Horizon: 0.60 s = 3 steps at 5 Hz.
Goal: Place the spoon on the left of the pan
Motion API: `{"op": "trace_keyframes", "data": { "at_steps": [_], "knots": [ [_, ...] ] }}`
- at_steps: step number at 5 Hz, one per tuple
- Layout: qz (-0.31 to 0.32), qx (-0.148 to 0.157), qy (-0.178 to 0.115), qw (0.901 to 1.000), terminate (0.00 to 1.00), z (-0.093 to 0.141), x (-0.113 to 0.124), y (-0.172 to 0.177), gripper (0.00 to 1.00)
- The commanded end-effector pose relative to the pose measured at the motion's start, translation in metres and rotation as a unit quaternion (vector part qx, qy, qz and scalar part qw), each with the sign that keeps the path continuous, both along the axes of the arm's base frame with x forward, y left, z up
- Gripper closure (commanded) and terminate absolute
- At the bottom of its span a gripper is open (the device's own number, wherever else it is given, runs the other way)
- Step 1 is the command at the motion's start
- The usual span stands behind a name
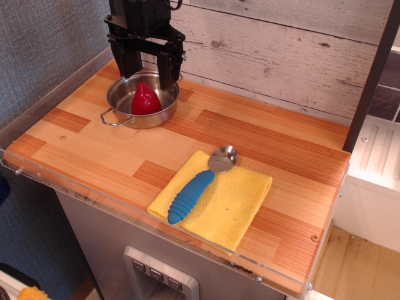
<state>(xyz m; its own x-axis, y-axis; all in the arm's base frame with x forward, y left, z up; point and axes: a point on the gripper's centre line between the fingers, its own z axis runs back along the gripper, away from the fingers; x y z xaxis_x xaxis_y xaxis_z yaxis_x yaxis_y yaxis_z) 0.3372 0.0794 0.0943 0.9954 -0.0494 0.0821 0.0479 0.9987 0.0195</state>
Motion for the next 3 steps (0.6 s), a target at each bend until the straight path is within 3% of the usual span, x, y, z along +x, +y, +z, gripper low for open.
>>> {"op": "trace_keyframes", "data": {
  "at_steps": [1, 3],
  "knots": [
    [0.000, 0.000, 0.000, 1.0000, 0.00, 0.000, 0.000, 0.000, 0.00],
    [-0.016, -0.007, -0.030, 0.9994, 0.00, -0.004, -0.038, -0.049, 0.00]
  ]
}}
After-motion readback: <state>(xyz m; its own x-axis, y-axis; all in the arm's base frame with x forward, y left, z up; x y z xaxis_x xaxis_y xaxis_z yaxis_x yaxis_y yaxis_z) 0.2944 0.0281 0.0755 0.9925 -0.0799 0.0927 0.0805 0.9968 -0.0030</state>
